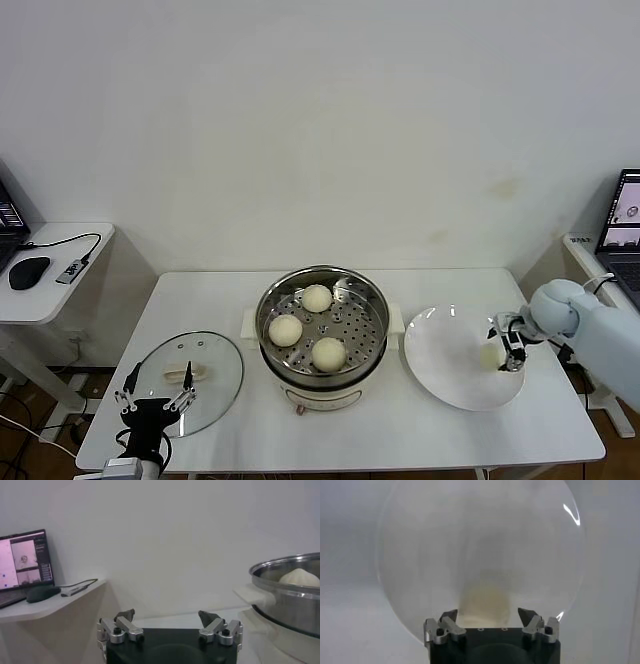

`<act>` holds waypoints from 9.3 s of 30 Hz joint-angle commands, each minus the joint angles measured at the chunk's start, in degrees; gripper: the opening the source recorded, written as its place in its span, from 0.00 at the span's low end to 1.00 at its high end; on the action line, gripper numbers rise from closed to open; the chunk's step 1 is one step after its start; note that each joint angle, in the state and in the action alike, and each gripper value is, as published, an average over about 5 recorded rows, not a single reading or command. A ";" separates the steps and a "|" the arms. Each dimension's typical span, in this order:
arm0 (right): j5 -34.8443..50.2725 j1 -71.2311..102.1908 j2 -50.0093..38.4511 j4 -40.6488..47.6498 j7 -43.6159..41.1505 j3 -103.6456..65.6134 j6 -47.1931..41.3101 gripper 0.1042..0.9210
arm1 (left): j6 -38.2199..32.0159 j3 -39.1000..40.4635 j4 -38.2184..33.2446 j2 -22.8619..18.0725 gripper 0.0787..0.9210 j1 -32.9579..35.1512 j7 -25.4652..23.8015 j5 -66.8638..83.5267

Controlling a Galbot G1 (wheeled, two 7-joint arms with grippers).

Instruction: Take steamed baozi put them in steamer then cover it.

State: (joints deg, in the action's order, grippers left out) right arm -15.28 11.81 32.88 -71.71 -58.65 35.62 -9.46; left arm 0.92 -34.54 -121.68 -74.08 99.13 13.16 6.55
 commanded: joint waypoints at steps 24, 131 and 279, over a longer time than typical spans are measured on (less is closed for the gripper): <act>12.21 -20.24 -6.78 -13.58 -0.74 11.69 -5.42 0.48 | 0.03 0.92 -0.66 0.03 0.88 -0.37 0.06 -0.08; 16.42 77.37 46.60 -40.11 52.22 -85.13 18.28 0.88 | -6.52 -2.32 11.58 4.39 0.88 -2.89 1.88 -42.89; 6.07 78.71 50.38 -34.09 57.96 -84.35 20.58 0.88 | 28.67 42.16 11.05 6.72 0.08 -52.39 -30.47 -74.45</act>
State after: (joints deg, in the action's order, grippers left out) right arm -8.65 90.69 83.08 -106.15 -0.68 -48.65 11.09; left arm 27.35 0.48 -113.02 -61.58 52.29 -13.81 -61.28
